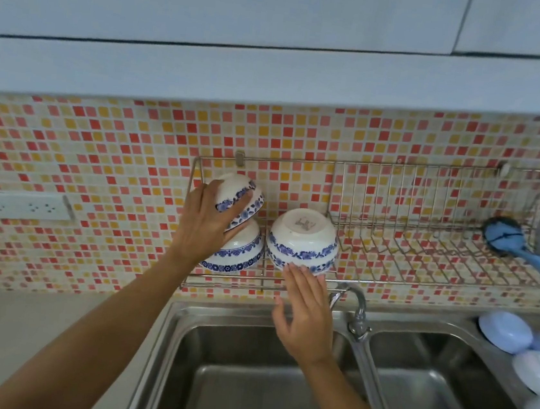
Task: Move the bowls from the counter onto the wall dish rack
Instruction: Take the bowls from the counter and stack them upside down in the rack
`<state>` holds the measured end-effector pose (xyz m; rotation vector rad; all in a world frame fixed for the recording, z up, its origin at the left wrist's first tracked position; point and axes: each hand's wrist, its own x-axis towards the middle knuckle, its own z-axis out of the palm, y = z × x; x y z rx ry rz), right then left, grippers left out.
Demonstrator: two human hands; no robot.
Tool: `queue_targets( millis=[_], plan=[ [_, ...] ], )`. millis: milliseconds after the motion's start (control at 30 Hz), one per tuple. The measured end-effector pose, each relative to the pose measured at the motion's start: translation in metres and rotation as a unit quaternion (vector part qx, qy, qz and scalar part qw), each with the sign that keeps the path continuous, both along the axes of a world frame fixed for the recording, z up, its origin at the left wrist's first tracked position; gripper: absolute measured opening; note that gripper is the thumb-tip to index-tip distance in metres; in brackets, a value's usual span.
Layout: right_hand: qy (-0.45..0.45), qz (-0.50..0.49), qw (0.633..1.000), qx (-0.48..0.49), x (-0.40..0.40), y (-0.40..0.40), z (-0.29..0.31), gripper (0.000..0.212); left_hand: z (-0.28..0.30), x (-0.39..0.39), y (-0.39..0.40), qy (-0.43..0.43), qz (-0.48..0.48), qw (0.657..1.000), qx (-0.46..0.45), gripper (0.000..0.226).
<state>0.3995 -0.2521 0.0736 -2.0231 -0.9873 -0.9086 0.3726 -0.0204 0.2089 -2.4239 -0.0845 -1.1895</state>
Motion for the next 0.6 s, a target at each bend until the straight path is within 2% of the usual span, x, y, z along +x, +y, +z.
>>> queue_targets(
  millis=[167, 300, 467, 600],
  plan=[
    [-0.003, -0.003, 1.000, 0.003, -0.002, 0.000, 0.000, 0.051, -0.014, -0.004, 0.007, 0.041, -0.005, 0.999, 0.028, 0.049],
    [-0.005, -0.010, 1.000, 0.004, -0.003, 0.001, -0.001, 0.050, -0.019, -0.003, 0.002, 0.117, -0.019, 0.992, 0.048, 0.052],
    [-0.001, -0.017, 1.000, -0.007, -0.005, 0.000, 0.001, 0.051, -0.019, -0.006, 0.005, 0.174, -0.015, 0.985, 0.007, 0.057],
    [0.001, -0.022, 1.000, -0.013, -0.006, 0.000, 0.001, 0.051, -0.020, -0.006, 0.002, 0.189, -0.016, 0.981, -0.026, 0.053]
  ],
)
